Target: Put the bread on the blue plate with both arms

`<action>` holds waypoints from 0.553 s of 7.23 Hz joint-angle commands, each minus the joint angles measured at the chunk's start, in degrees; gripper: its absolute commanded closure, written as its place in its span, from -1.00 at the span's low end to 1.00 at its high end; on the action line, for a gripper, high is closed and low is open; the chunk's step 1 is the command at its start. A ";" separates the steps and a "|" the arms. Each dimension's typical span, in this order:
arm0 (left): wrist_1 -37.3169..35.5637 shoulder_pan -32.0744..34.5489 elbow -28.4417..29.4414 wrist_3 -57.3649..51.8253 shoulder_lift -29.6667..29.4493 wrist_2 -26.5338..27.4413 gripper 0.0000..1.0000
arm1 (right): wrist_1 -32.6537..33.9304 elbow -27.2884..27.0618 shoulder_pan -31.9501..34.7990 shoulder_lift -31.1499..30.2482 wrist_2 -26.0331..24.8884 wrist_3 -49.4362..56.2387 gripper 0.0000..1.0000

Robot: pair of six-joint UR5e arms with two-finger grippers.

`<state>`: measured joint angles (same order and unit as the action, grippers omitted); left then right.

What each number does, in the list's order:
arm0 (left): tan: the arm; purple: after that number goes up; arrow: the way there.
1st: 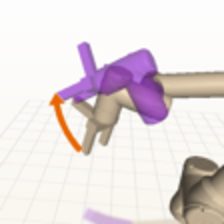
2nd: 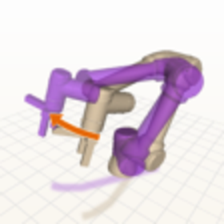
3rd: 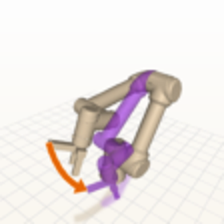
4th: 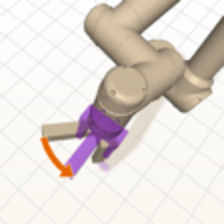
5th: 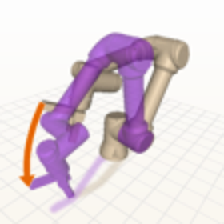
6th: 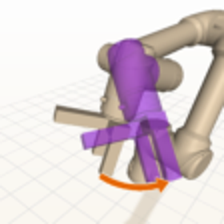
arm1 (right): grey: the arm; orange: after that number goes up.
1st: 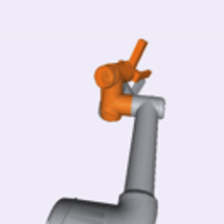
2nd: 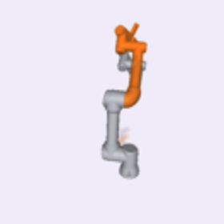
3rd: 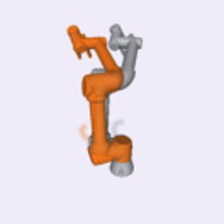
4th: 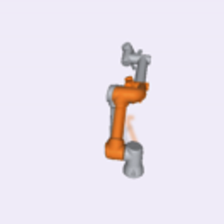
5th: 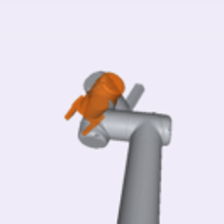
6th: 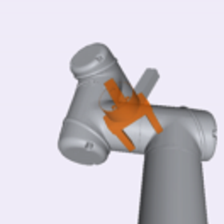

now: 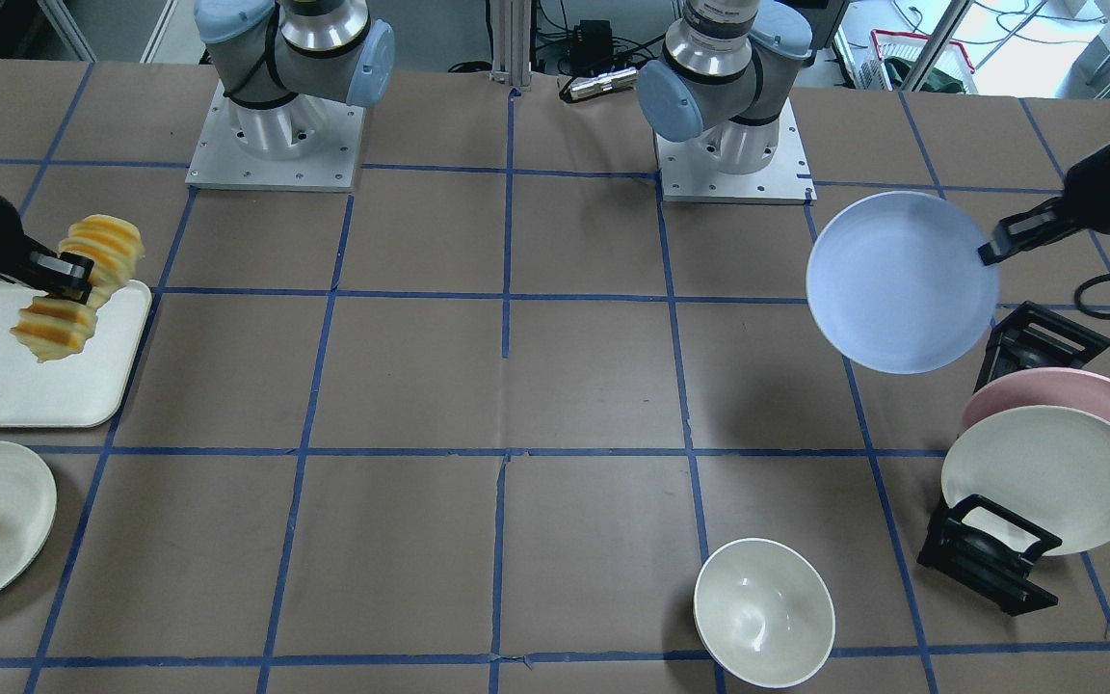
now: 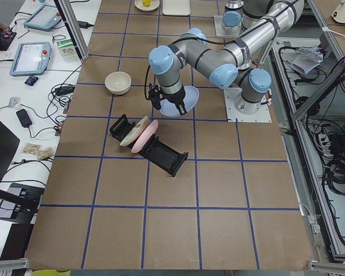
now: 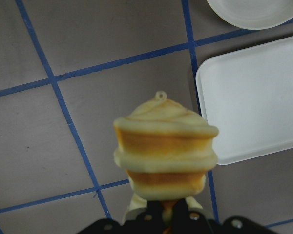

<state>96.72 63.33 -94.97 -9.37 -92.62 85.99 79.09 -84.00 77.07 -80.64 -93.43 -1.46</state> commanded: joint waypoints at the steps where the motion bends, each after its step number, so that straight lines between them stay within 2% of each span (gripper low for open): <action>1: -12.00 14.92 -2.40 11.88 -2.55 -11.50 1.00 | -0.08 0.15 5.17 -0.39 3.68 -6.77 1.00; 2: -22.26 20.11 -6.07 16.18 -4.65 -14.77 1.00 | 0.10 0.15 7.28 -0.22 3.87 -9.42 1.00; 4: -43.98 26.99 -14.85 22.62 -10.36 -15.15 1.00 | 0.45 0.07 8.89 0.83 4.57 -9.71 1.00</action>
<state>65.34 85.76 -104.56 9.36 -99.53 71.69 79.37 -83.86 84.94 -80.42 -89.47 -10.58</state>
